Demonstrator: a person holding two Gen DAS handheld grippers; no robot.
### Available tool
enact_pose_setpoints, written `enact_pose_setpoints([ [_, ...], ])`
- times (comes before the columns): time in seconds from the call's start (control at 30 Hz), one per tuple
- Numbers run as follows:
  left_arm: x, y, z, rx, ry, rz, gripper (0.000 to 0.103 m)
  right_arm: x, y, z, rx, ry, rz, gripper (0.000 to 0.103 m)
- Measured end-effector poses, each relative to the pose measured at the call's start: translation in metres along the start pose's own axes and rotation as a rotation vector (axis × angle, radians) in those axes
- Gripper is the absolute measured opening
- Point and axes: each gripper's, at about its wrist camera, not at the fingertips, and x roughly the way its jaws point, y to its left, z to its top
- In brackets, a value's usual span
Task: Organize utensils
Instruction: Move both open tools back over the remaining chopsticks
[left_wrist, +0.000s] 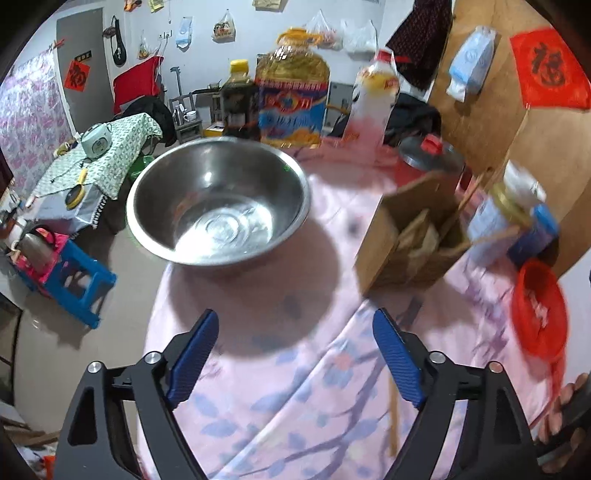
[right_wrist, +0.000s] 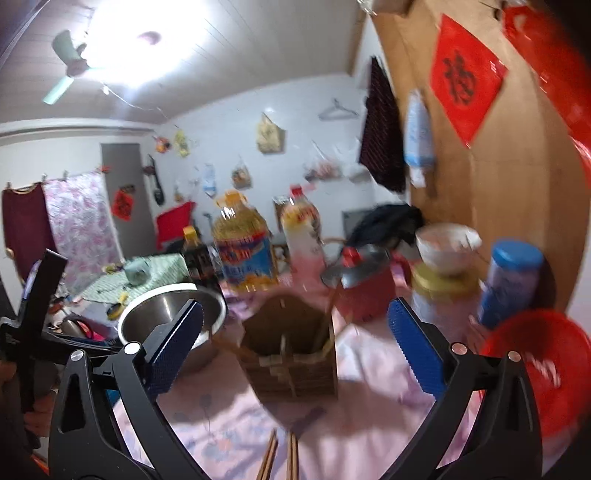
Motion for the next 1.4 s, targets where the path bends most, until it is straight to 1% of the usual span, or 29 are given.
enact_pose_setpoints([
  [0.03,0.002,0.002,-0.008,0.014,0.010,0.012,0.087,-0.004,0.002,-0.015,-0.003,0.039,-0.028,0.097],
  [0.1,0.009,0.006,-0.026,0.040,0.038,0.019,0.088,-0.012,0.004,-0.037,-0.001,0.093,-0.036,0.097],
  [0.17,0.016,0.010,-0.041,0.053,0.067,0.018,0.089,-0.023,0.003,-0.067,0.022,0.171,-0.064,0.097],
  [0.23,0.026,0.013,-0.061,0.064,0.113,0.020,0.089,-0.034,-0.001,-0.099,0.056,0.251,-0.079,0.097],
  [0.3,0.032,0.017,-0.078,0.062,0.148,0.026,0.089,-0.036,-0.009,-0.117,0.110,0.324,-0.074,0.097],
  [0.33,0.032,0.018,-0.086,0.057,0.158,0.026,0.089,-0.037,-0.015,-0.119,0.140,0.338,-0.066,0.097],
  [0.4,0.031,0.022,-0.101,0.044,0.170,0.037,0.089,-0.039,-0.027,-0.114,0.183,0.319,-0.070,0.097],
  [0.43,0.030,0.024,-0.108,0.035,0.177,0.045,0.089,-0.040,-0.032,-0.111,0.204,0.313,-0.058,0.097],
  [0.47,0.029,0.025,-0.115,0.026,0.182,0.051,0.089,-0.041,-0.038,-0.110,0.226,0.313,-0.025,0.097],
  [0.5,0.030,0.027,-0.122,0.013,0.190,0.063,0.089,-0.039,-0.039,-0.110,0.220,0.322,-0.005,0.097],
  [0.6,0.038,0.028,-0.144,-0.044,0.235,0.115,0.089,-0.037,-0.042,-0.110,0.137,0.369,0.024,0.097],
  [0.67,0.044,0.022,-0.157,-0.090,0.267,0.108,0.089,-0.038,-0.046,-0.106,0.102,0.365,0.046,0.097],
  [0.73,0.049,0.009,-0.167,-0.087,0.285,0.101,0.089,-0.043,-0.055,-0.104,0.070,0.363,0.048,0.097],
  [0.83,0.058,-0.023,-0.180,-0.032,0.290,0.103,0.089,-0.048,-0.076,-0.101,0.056,0.373,0.033,0.097],
  [0.97,0.071,-0.059,-0.197,0.004,0.297,0.059,0.089,-0.057,-0.103,-0.100,0.045,0.386,0.005,0.097],
  [1.03,0.077,-0.074,-0.204,0.021,0.291,0.050,0.089,-0.062,-0.114,-0.099,0.040,0.382,-0.014,0.097],
  [1.2,0.086,-0.095,-0.215,0.056,0.284,0.040,0.089,-0.080,-0.142,-0.099,0.032,0.373,-0.066,0.097],
  [1.4,0.091,-0.111,-0.209,0.087,0.249,0.026,0.089,-0.099,-0.167,-0.100,0.047,0.366,-0.145,0.097],
])
